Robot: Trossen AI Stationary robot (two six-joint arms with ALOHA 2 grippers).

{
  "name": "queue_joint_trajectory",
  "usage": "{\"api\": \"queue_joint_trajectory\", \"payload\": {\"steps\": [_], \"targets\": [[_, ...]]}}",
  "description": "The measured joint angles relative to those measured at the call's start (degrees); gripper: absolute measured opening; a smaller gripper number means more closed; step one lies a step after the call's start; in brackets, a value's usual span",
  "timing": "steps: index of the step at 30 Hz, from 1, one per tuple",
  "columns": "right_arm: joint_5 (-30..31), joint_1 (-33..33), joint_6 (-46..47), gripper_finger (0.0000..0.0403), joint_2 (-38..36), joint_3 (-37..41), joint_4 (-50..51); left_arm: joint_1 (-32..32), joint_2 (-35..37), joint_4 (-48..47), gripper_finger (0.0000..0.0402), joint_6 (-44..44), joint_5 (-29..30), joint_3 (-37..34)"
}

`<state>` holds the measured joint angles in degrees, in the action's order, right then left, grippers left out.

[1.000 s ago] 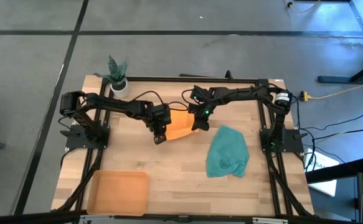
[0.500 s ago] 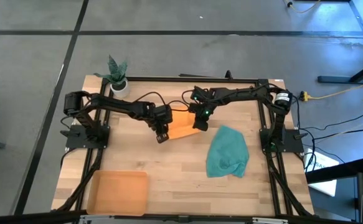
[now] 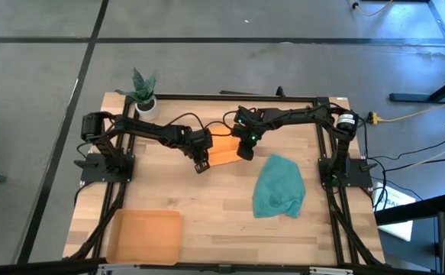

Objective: Roll microfiber towels into tight, uniform cylinder then place into a basket
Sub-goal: Roll the orange microfiber towel

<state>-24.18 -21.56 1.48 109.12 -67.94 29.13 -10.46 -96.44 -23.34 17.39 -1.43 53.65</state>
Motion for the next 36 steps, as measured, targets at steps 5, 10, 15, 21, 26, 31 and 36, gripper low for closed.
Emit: {"api": "queue_joint_trajectory", "payload": {"steps": [5, 10, 15, 21, 26, 31, 36], "targets": [[-9.1, -0.1, 0.0, 0.0009, 0.0, 0.0, 1.1, 0.1, 0.0, -0.2, 0.0, 0.5, -7.3, -0.1], [-16.4, -0.1, -0.2, 0.0009, 0.0, 0.0, 3.0, 1.3, 0.0, 0.0, 0.0, -0.1, -15.4, 0.0], [-14.1, -0.2, 5.2, 0.0009, 0.0, 0.0, 3.4, 1.8, 0.0, 1.7, 0.0, -3.2, -20.1, 0.0], [-11.3, -1.0, 7.5, 0.0009, 0.0, 0.0, 3.1, 1.7, 0.0, 2.1, 0.0, -2.9, -24.1, 0.1], [-10.5, -1.0, 7.1, 0.0009, 0.0, 0.0, 2.6, 1.9, 0.0, 1.4, 0.0, -2.6, -20.0, 0.0], [-15.3, -1.2, 4.6, 0.0009, 0.0, 0.0, 2.7, 1.0, 0.0, 1.1, 0.0, 0.2, -21.4, -0.1], [-22.7, -1.2, 1.5, 0.0009, 0.0, 0.0, 3.7, 0.9, 0.0, 1.5, 0.0, 2.0, -29.7, -0.1]]}}
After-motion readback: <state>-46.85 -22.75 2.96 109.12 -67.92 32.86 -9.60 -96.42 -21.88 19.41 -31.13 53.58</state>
